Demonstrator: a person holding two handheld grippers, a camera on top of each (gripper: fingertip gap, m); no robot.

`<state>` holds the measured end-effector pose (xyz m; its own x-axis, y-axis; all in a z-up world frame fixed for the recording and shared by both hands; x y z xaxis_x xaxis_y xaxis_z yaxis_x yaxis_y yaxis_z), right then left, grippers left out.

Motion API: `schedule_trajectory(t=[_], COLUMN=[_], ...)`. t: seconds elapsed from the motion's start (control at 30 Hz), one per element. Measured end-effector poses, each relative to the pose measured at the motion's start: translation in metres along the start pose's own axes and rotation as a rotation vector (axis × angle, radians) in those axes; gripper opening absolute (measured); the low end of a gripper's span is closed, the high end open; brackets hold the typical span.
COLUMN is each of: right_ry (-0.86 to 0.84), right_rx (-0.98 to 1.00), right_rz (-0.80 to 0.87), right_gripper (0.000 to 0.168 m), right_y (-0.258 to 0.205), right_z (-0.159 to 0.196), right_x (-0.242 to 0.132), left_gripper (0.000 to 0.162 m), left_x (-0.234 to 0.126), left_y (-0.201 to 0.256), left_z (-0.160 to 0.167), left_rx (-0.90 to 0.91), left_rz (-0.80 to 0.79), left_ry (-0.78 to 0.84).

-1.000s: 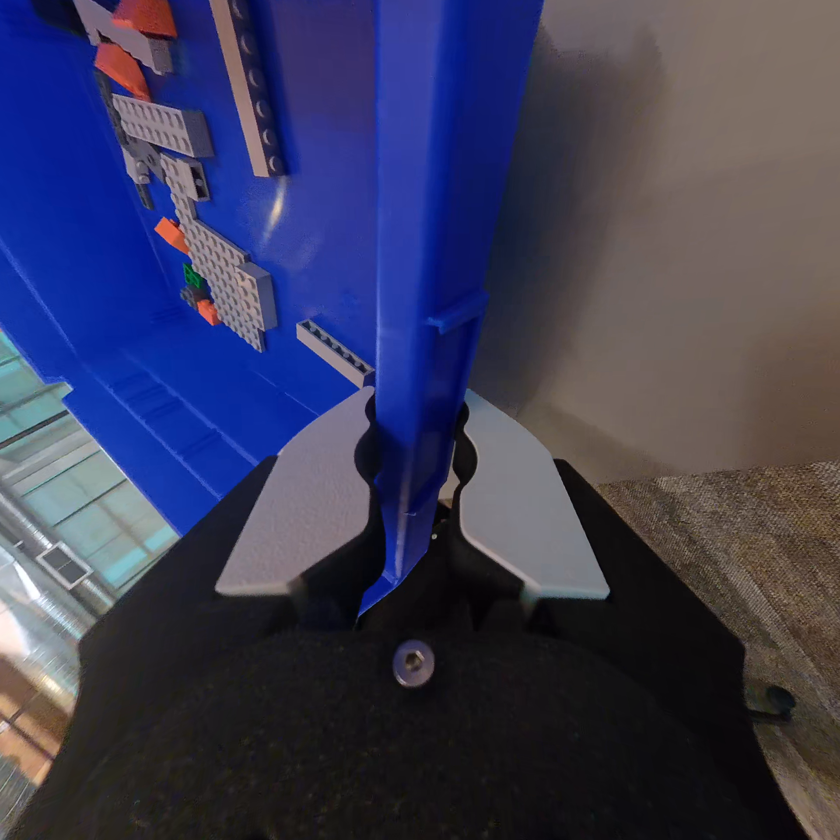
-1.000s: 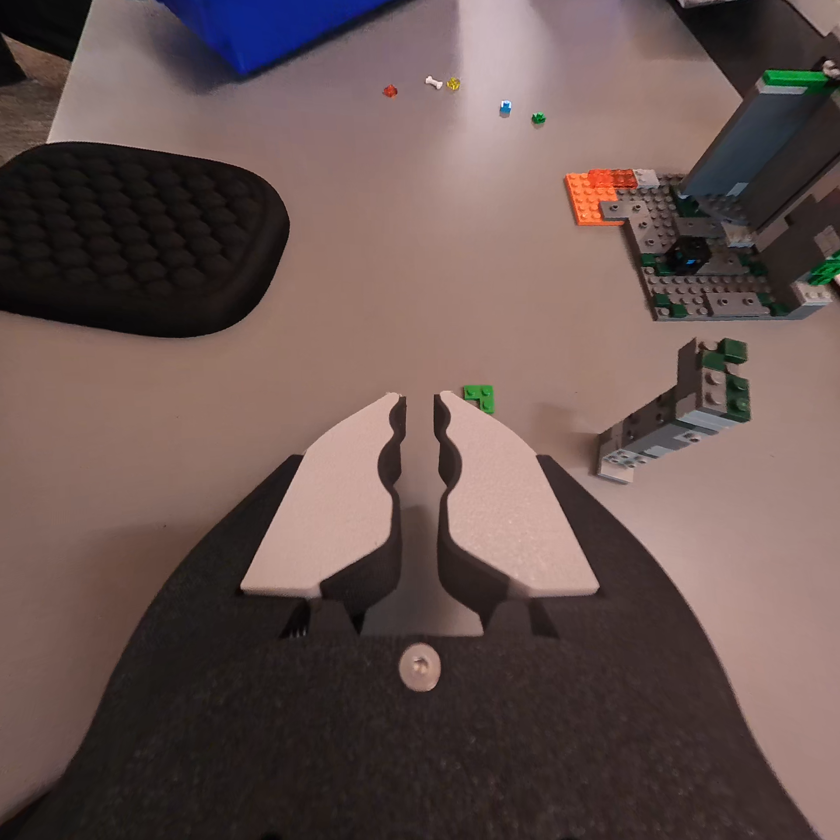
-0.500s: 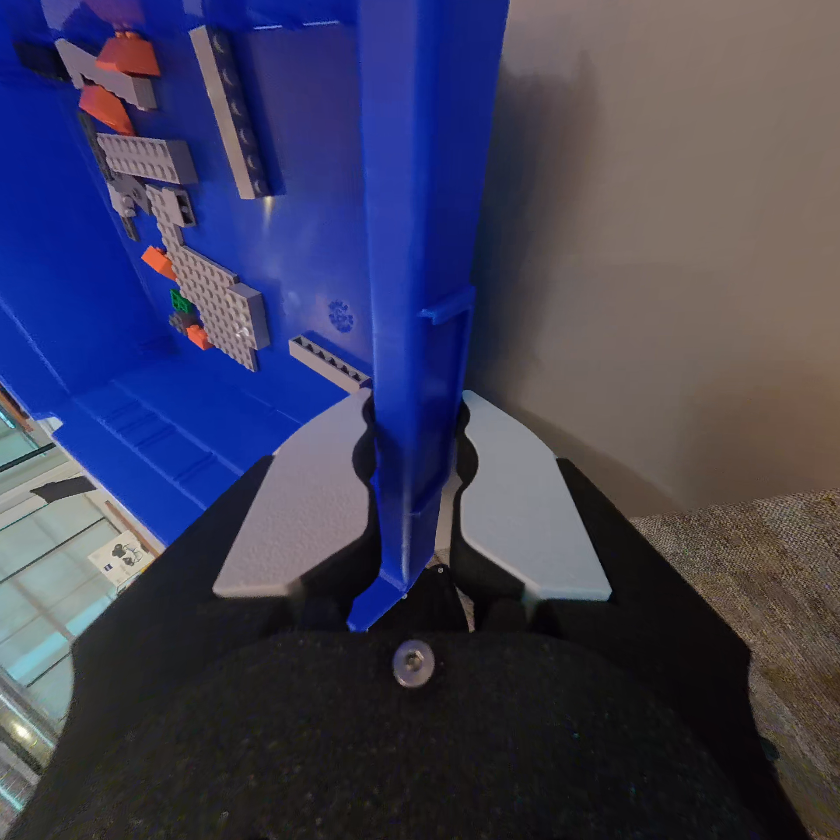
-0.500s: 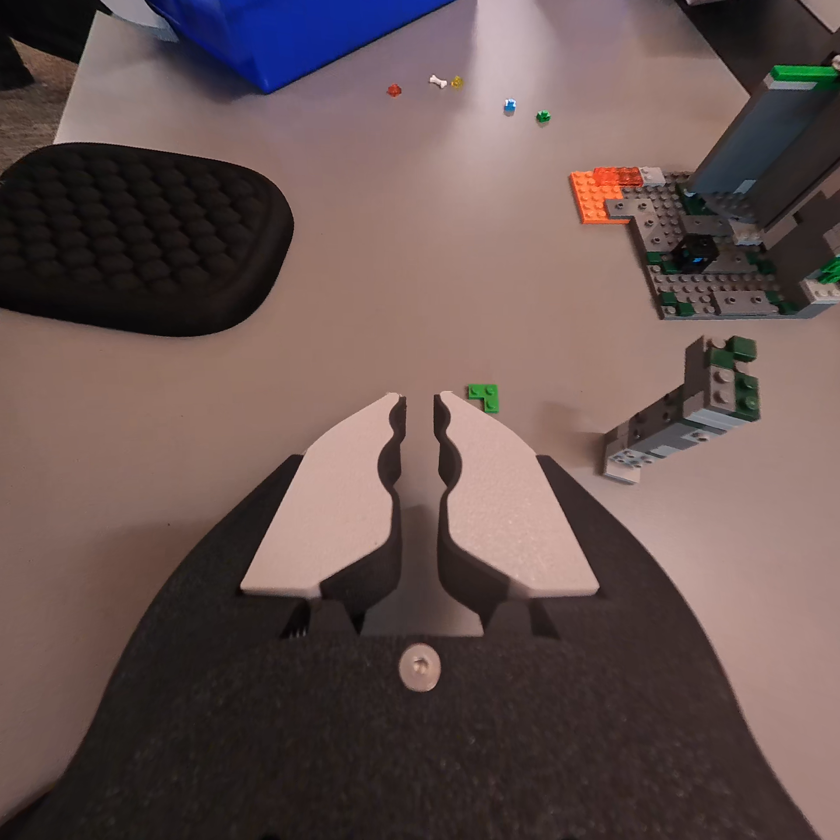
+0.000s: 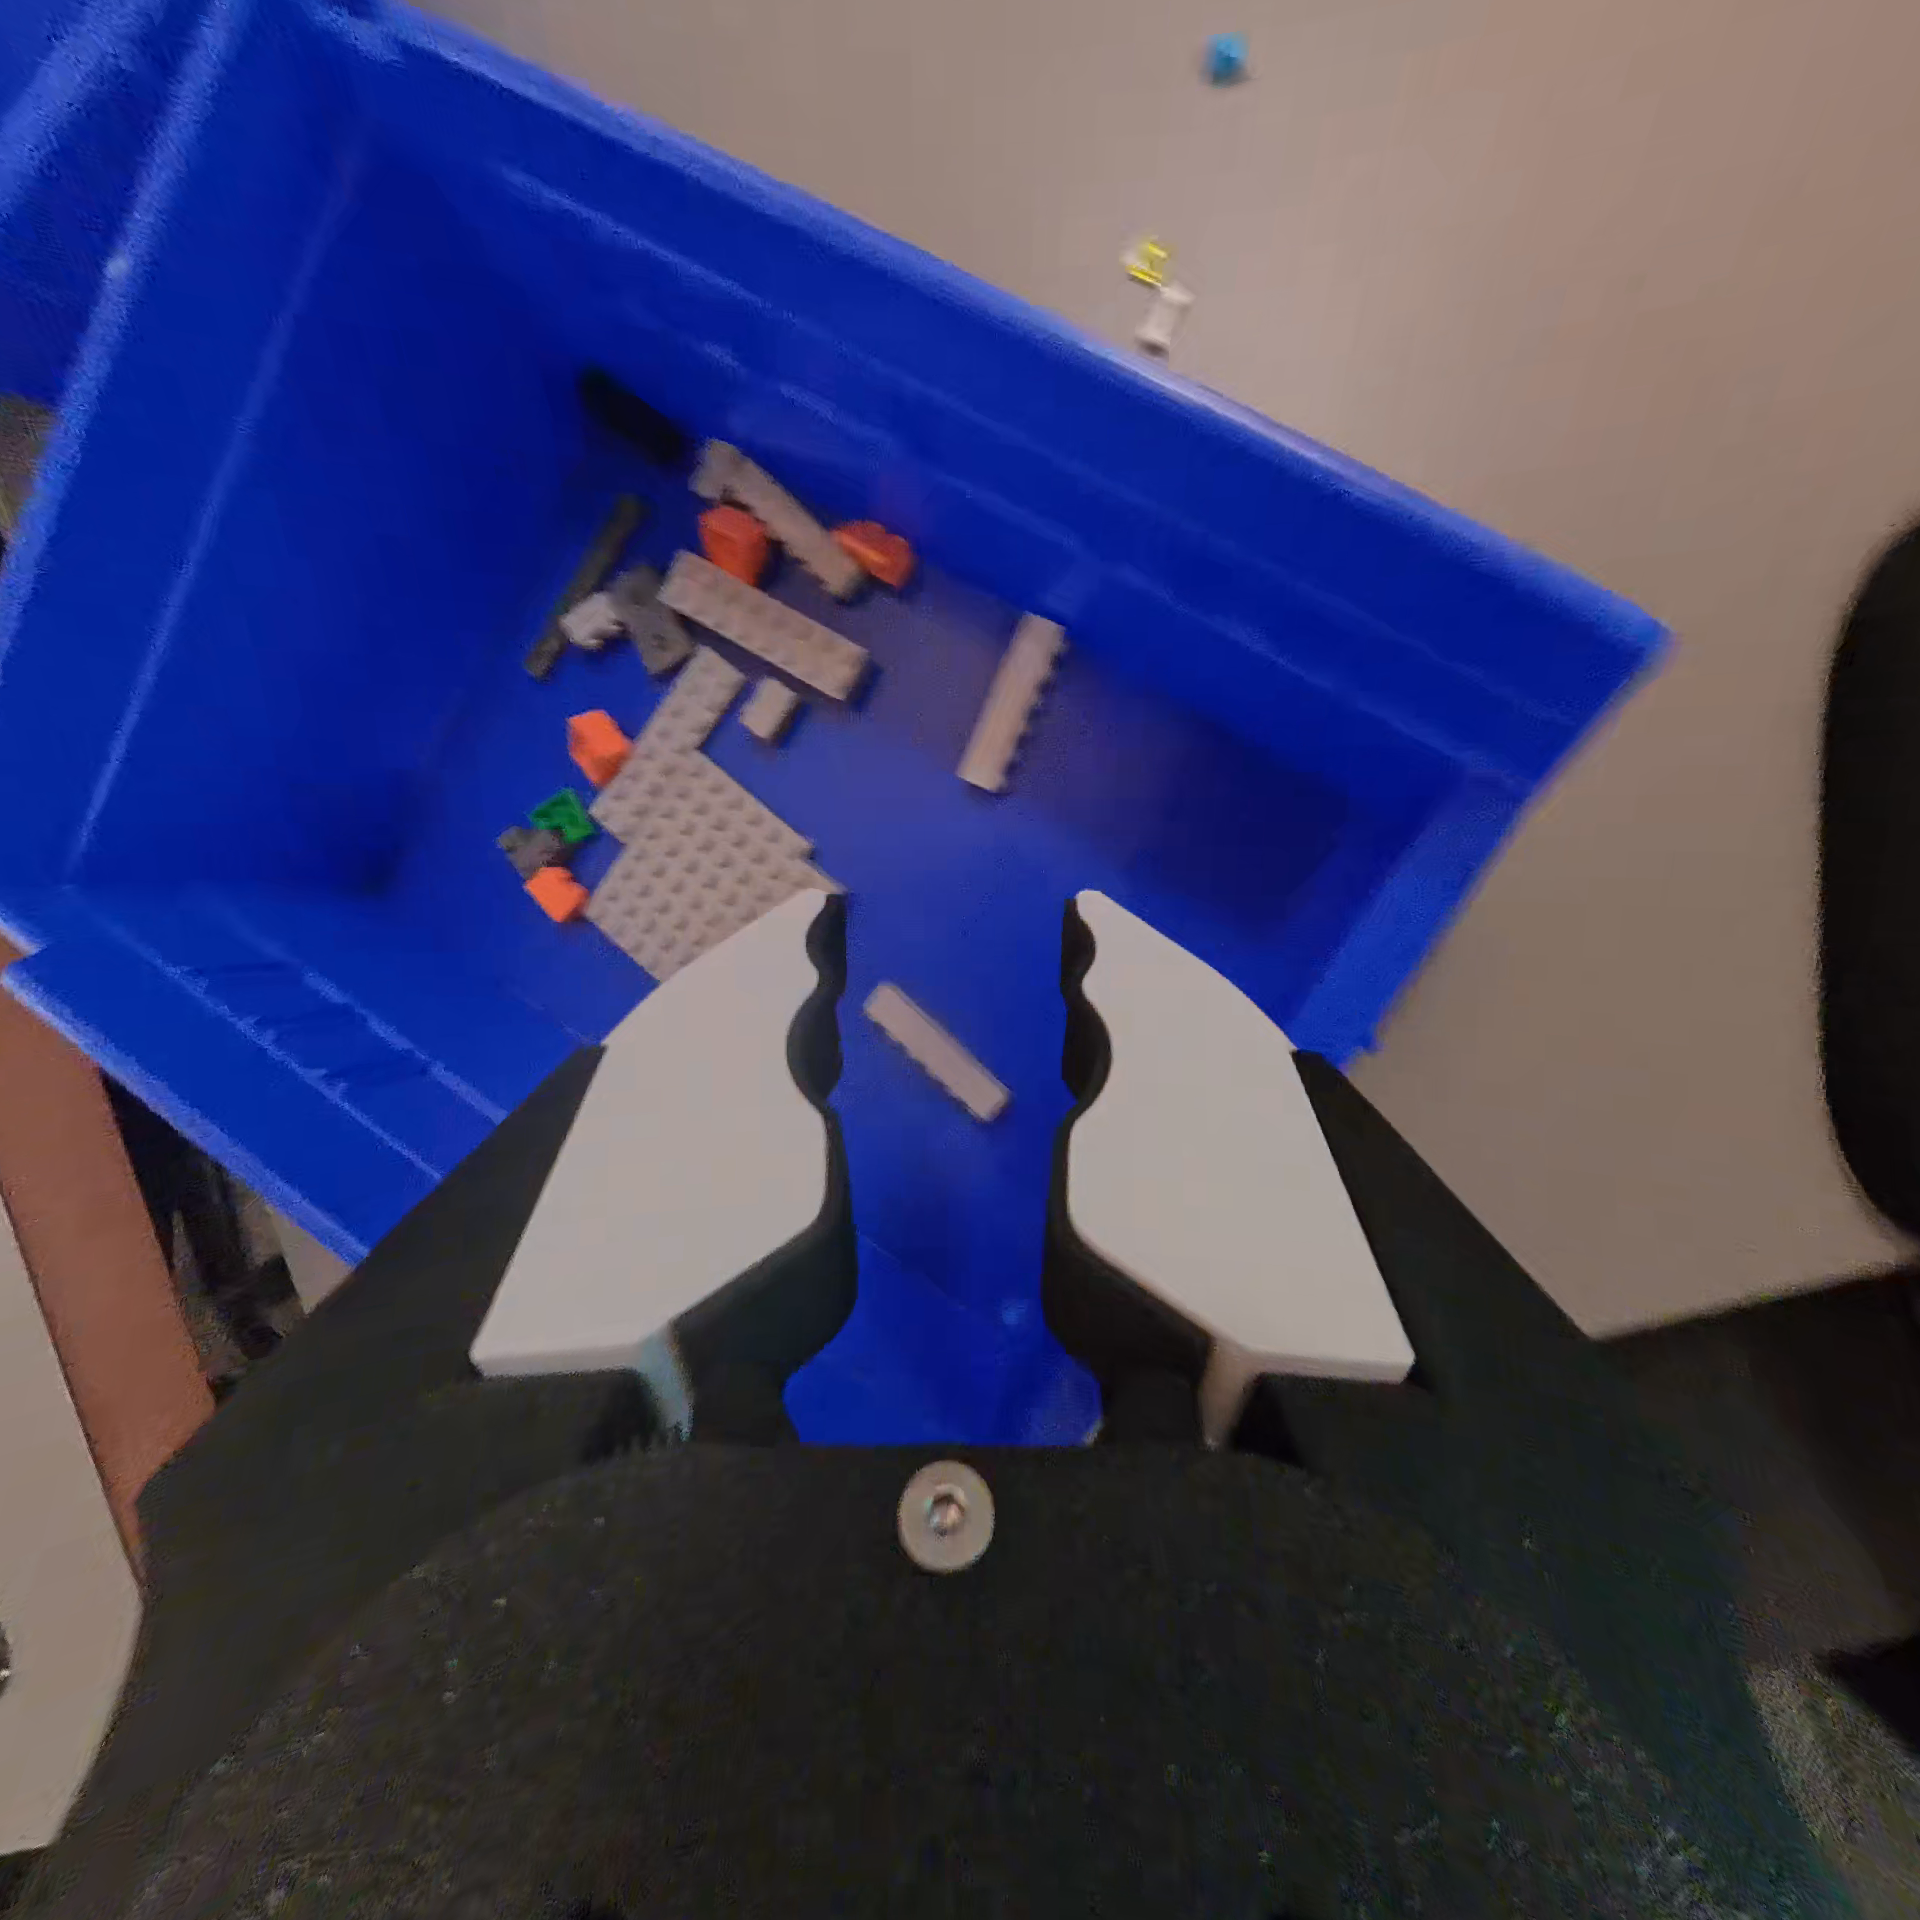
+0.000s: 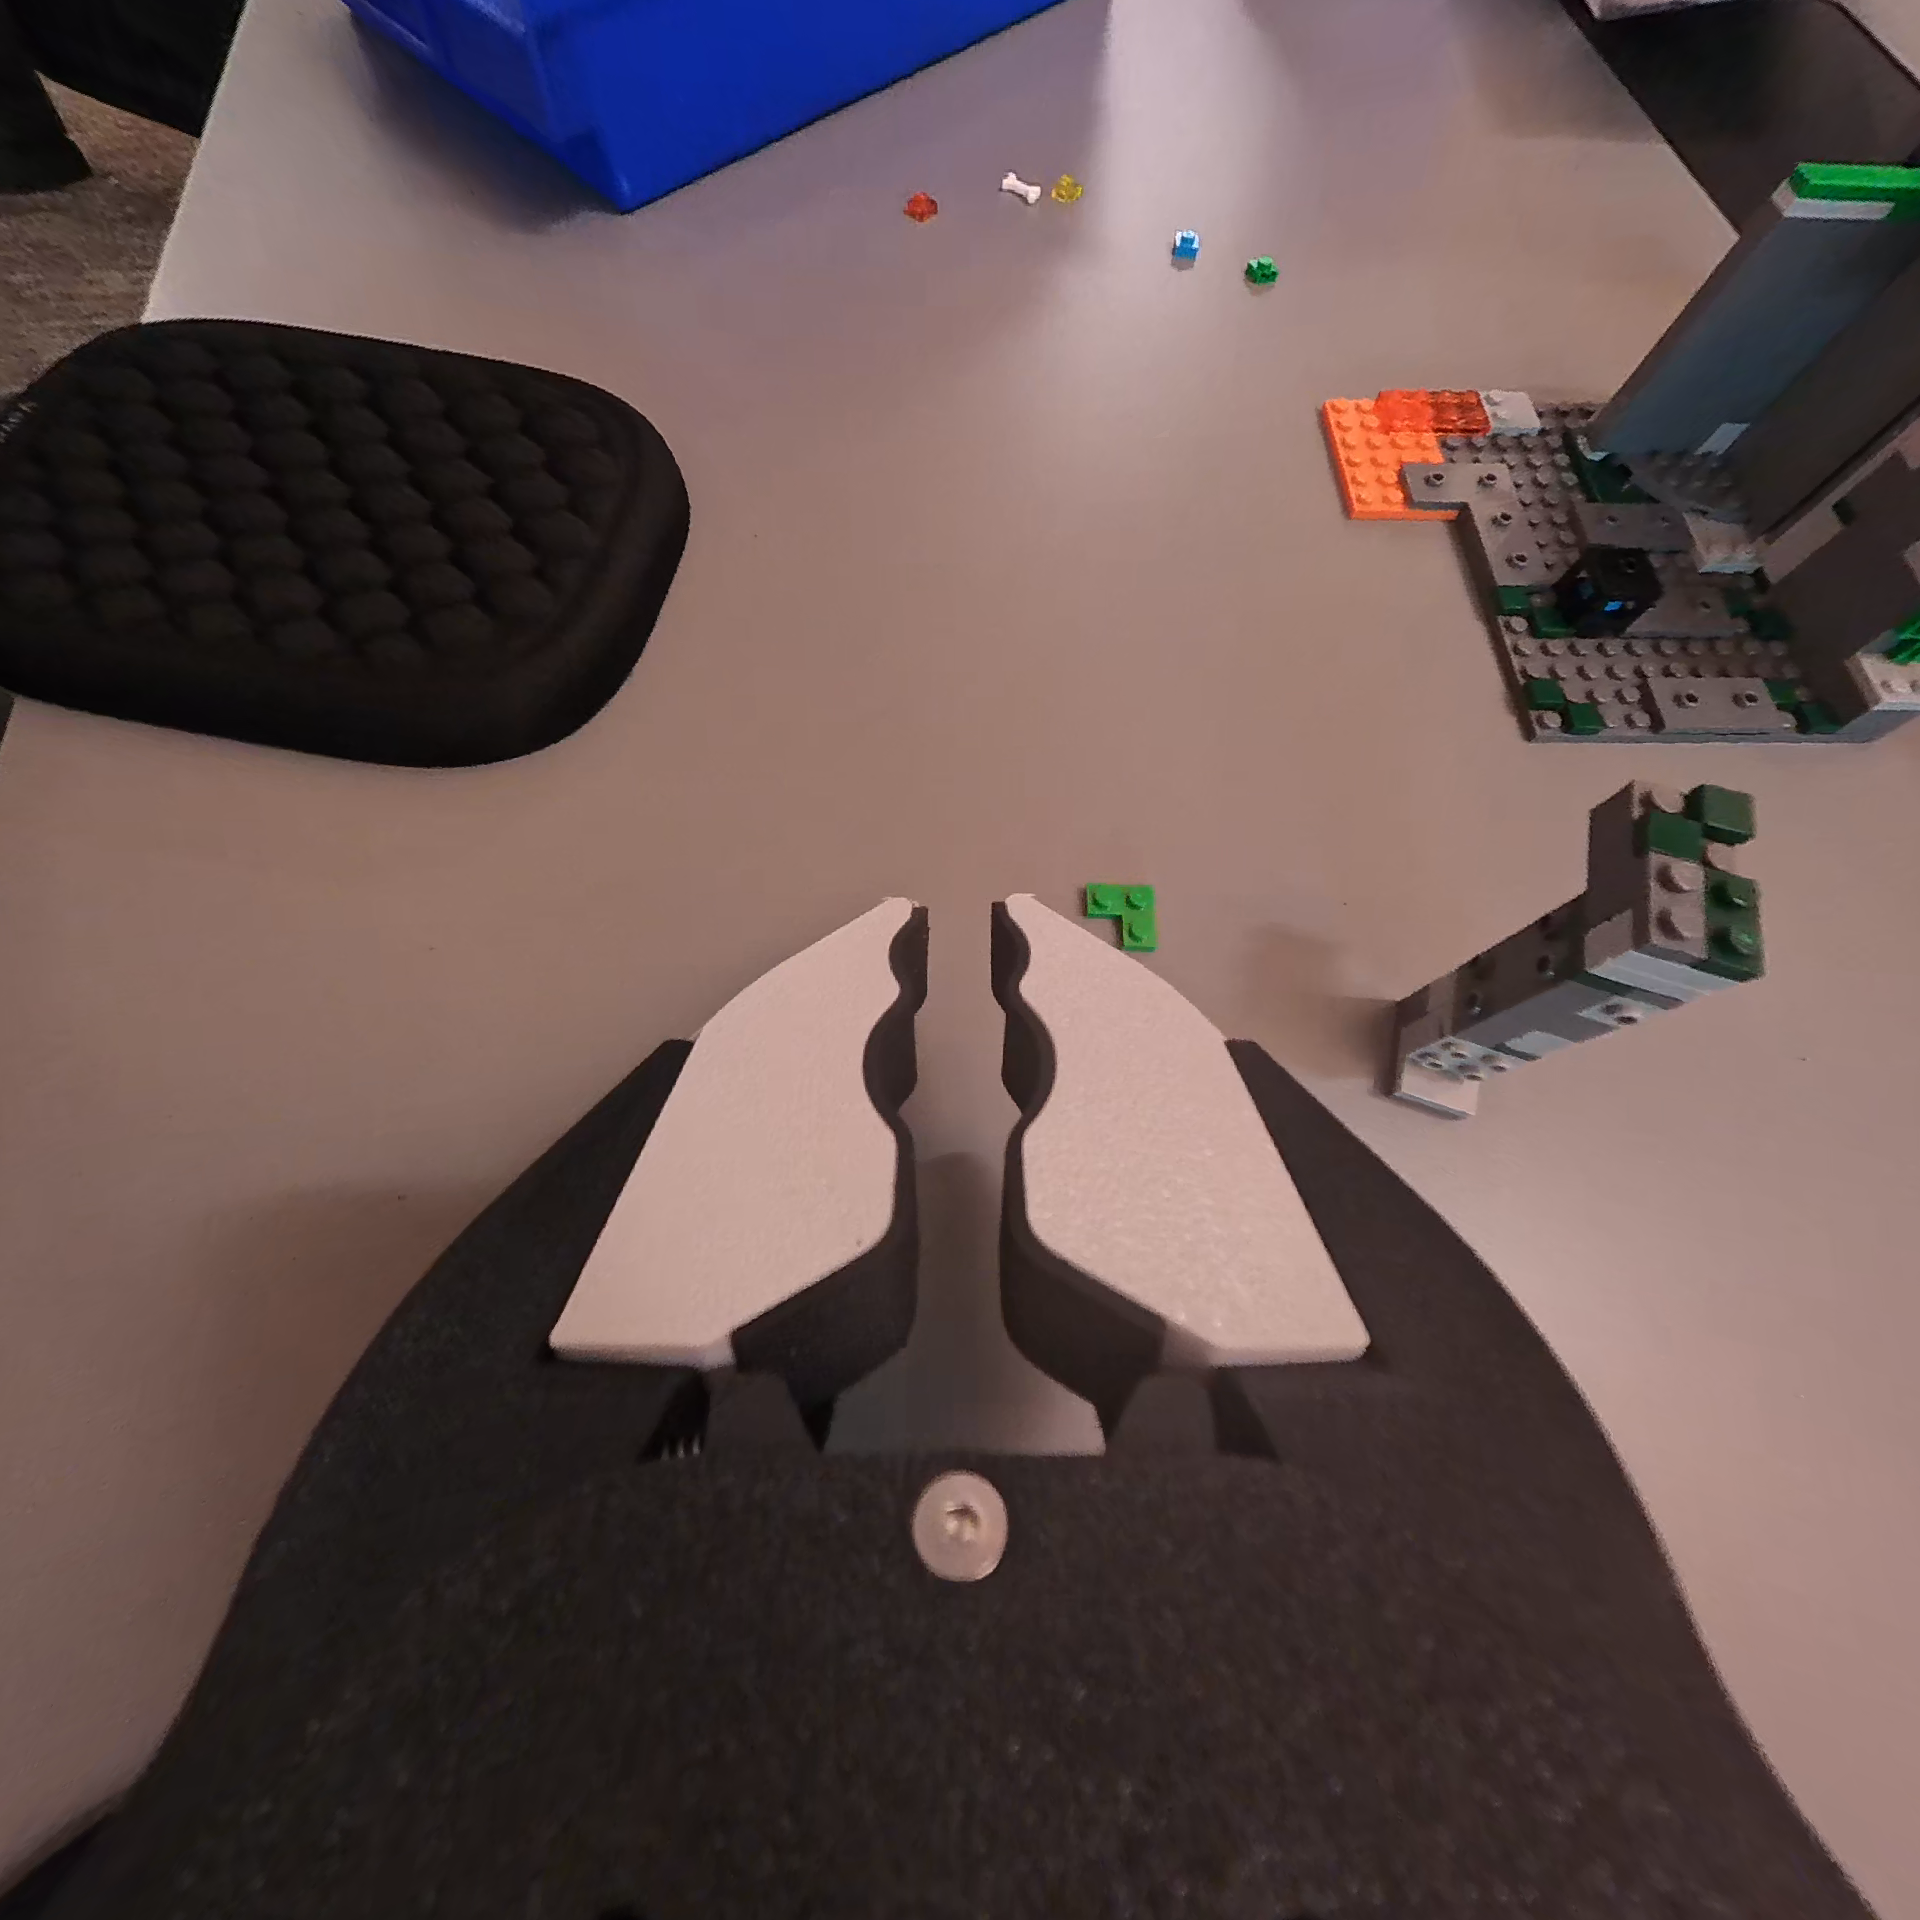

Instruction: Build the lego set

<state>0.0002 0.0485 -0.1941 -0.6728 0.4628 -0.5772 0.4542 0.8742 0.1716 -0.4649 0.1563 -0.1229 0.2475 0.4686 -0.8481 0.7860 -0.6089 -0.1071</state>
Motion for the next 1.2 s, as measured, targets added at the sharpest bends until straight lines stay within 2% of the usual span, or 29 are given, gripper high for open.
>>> schedule_trajectory(t=[0.1,0.27,0.57,0.77,1.03,1.2], right_ry=[0.002,-0.003,-0.033,-0.045,-0.067,-0.079], right_rx=[0.005,0.000,-0.005,-0.003,-0.001,-0.009], right_rz=[-0.005,-0.017,-0.028,-0.037,-0.056,-0.063], right_gripper=[0.011,0.011,0.011,0.011,0.011,0.012], right_y=[0.000,-0.003,-0.005,-0.005,-0.005,-0.007], right_z=[0.000,0.000,0.004,0.005,0.009,0.011], right_x=[0.000,0.001,0.005,0.006,0.009,0.010], left_gripper=[0.038,0.033,0.034,0.033,0.023,0.020], left_x=[0.018,0.056,0.105,0.118,0.125,0.127], left_y=[-0.032,-0.075,-0.108,-0.117,-0.120,-0.124], left_z=[-0.015,-0.027,-0.030,-0.029,-0.033,-0.035], left_rx=[-0.088,-0.112,0.150,0.342,0.397,0.370], left_rz=[-0.072,-0.135,-0.138,-0.122,0.003,0.073], left_ry=[-0.003,-0.135,-0.417,-0.530,-0.557,-0.591])
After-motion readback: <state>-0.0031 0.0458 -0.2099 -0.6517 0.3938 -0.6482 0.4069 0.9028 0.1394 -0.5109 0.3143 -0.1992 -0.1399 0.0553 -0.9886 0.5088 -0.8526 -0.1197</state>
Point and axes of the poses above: each gripper's, where its closed fingertips meet, x out along the fingers, z out of its underside, y = z × x across the jaws, the point moved 9 cm from there along -x, back along the fingers, and after that the axes turned 10 degrees about -x, right-handed, at the moved point
